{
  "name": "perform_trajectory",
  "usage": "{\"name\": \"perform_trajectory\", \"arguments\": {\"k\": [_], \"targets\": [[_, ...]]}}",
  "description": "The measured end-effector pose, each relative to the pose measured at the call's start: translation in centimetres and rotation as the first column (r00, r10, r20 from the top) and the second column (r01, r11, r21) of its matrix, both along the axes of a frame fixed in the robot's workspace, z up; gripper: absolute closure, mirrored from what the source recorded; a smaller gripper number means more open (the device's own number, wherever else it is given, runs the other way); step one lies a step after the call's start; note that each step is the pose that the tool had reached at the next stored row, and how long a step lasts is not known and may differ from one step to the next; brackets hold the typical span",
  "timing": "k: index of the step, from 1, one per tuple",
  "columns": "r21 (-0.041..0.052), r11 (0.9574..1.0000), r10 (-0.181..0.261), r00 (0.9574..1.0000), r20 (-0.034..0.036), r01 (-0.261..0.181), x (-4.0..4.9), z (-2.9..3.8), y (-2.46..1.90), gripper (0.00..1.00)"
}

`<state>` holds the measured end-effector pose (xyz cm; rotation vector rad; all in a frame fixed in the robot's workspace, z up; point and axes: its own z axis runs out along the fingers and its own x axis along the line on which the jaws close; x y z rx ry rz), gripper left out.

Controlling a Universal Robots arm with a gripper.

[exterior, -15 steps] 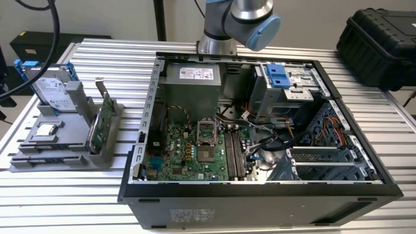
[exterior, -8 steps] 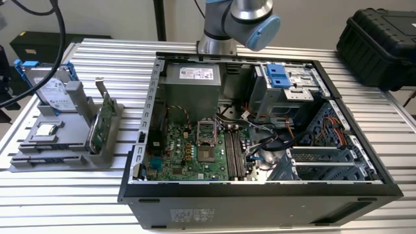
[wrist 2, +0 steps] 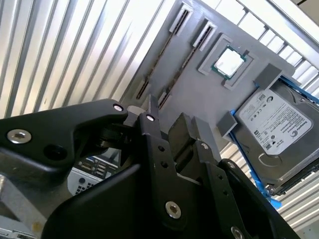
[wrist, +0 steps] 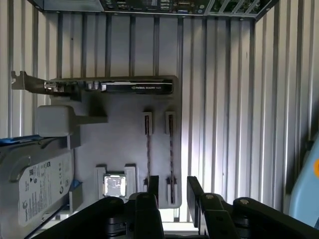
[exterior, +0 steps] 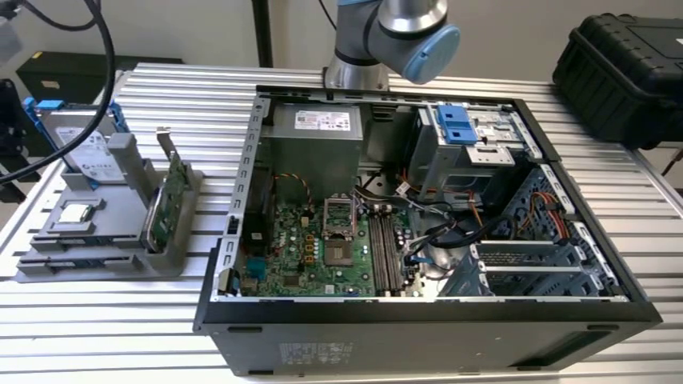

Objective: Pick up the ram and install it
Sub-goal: 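Pick up the ram and move it above insertion slot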

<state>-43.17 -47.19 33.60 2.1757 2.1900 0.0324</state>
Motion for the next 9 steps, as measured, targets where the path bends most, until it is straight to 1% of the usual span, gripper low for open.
{"name": "perform_trajectory", "arguments": {"k": [7, 9], "targets": [[0.0001, 1.0, 0.008, 1.0, -0.0003, -0.008, -0.02, -0.9, 0.03, 0.0], [0.0, 0.9999, 0.012, 0.9999, -0.0015, -0.012, -0.02, -1.09, 0.04, 0.0]]}}
